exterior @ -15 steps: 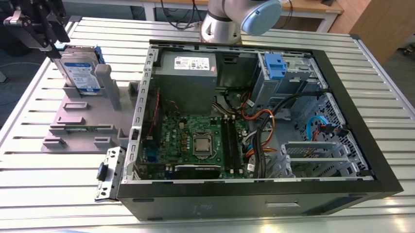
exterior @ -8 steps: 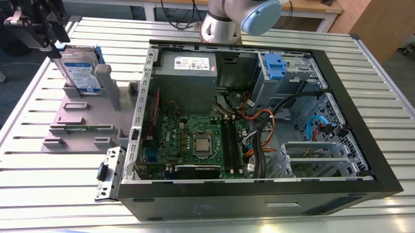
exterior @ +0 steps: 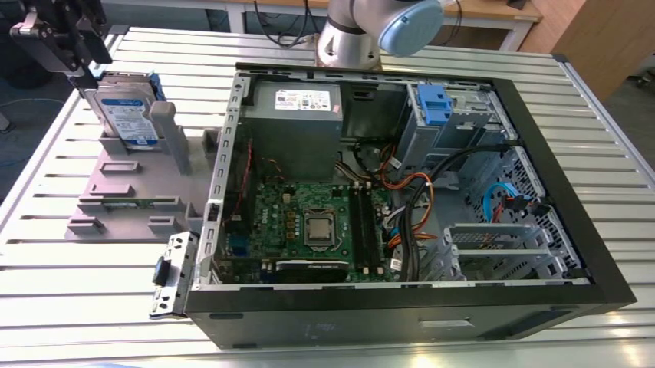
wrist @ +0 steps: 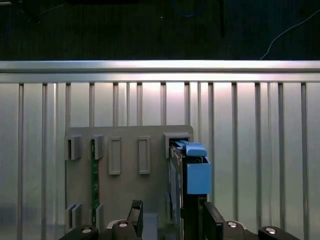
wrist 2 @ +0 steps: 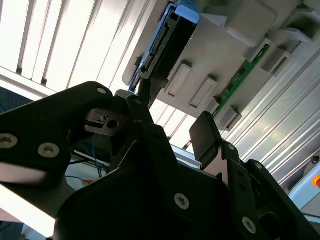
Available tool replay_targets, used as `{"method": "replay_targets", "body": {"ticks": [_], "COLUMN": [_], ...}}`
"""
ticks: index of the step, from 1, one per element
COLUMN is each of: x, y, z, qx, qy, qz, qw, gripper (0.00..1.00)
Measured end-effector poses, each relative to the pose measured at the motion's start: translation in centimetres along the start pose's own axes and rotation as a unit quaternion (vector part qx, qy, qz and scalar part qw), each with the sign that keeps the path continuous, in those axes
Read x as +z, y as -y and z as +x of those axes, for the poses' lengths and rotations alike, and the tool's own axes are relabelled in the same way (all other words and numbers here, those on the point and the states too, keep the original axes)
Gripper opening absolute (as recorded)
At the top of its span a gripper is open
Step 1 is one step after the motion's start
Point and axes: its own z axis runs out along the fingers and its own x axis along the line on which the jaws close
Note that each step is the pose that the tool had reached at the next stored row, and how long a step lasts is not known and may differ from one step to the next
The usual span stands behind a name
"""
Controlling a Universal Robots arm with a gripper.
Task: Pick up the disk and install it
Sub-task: 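Pick up the disk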
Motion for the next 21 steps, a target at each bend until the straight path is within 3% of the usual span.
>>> {"method": "replay_targets", "body": {"ticks": [15, 21], "x": [0.54, 0.96], "y": [-0.72, -0.93], "z": [-1.20, -1.37], "qx": [0.009, 0.009], "qy": [0.0000, 0.0000], "qz": [0.0001, 0.0002], "qw": [0.99996, 0.99996], "gripper": [0.59, 0.59]}}
